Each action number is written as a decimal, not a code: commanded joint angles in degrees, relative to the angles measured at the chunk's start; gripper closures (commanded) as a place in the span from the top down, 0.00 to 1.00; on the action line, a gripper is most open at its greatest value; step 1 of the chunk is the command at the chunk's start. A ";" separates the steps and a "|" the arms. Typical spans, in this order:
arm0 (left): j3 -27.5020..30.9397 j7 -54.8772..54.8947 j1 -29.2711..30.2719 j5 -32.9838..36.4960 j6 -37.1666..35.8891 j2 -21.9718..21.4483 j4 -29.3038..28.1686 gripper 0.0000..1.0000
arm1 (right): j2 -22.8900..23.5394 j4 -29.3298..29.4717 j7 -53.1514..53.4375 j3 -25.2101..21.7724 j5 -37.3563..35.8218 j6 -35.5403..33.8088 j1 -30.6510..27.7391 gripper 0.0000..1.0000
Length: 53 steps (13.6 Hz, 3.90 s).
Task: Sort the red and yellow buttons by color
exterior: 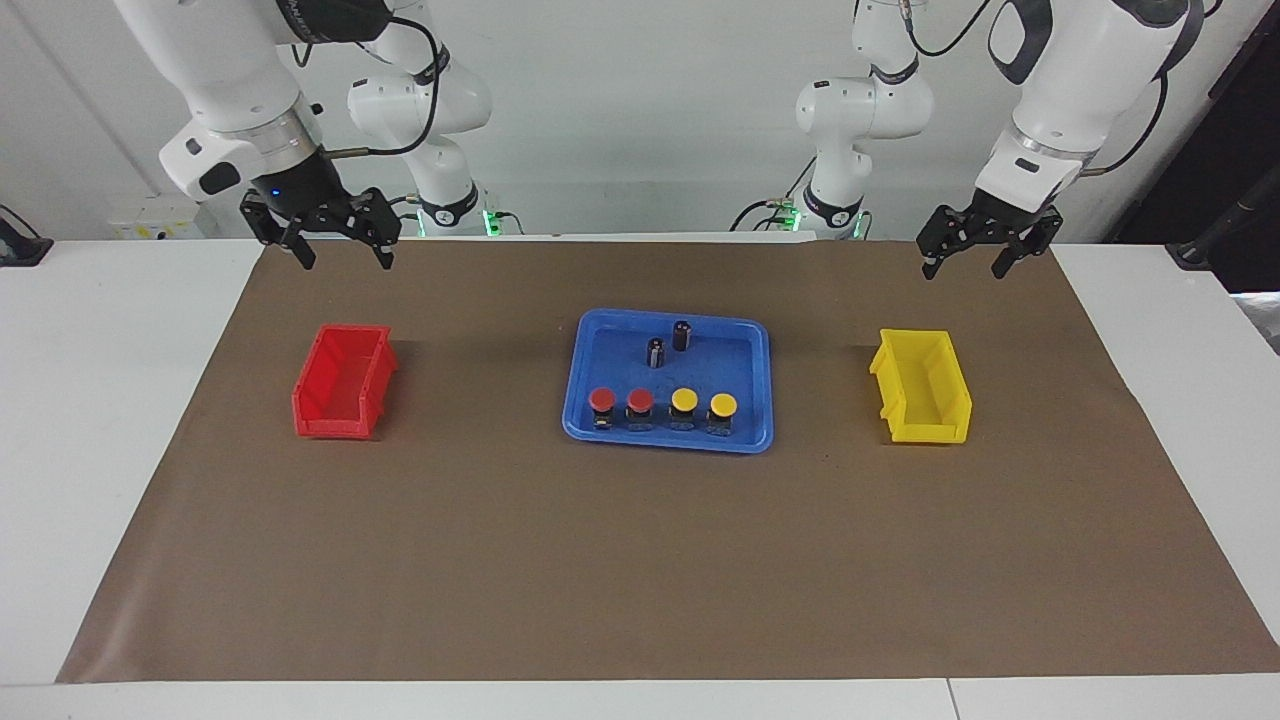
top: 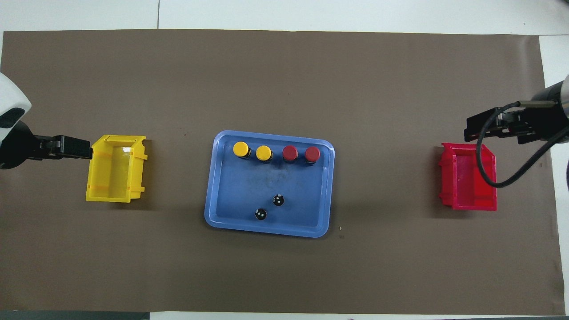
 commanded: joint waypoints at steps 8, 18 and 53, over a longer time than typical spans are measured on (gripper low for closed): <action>0.77 -2.31 1.12 -1.22 3.34 -0.97 -1.16 1.00 | 17.22 17.66 15.24 3.86 -0.29 -0.80 7.54 1.00; 0.77 -1.34 1.12 -1.22 2.20 -1.24 -1.33 1.00 | 16.88 -5.60 20.35 4.65 -0.73 25.54 14.57 0.95; 0.69 -1.52 1.56 -1.13 3.34 -2.37 -3.96 1.00 | 19.70 -11.97 18.78 4.83 -1.00 33.08 17.66 0.14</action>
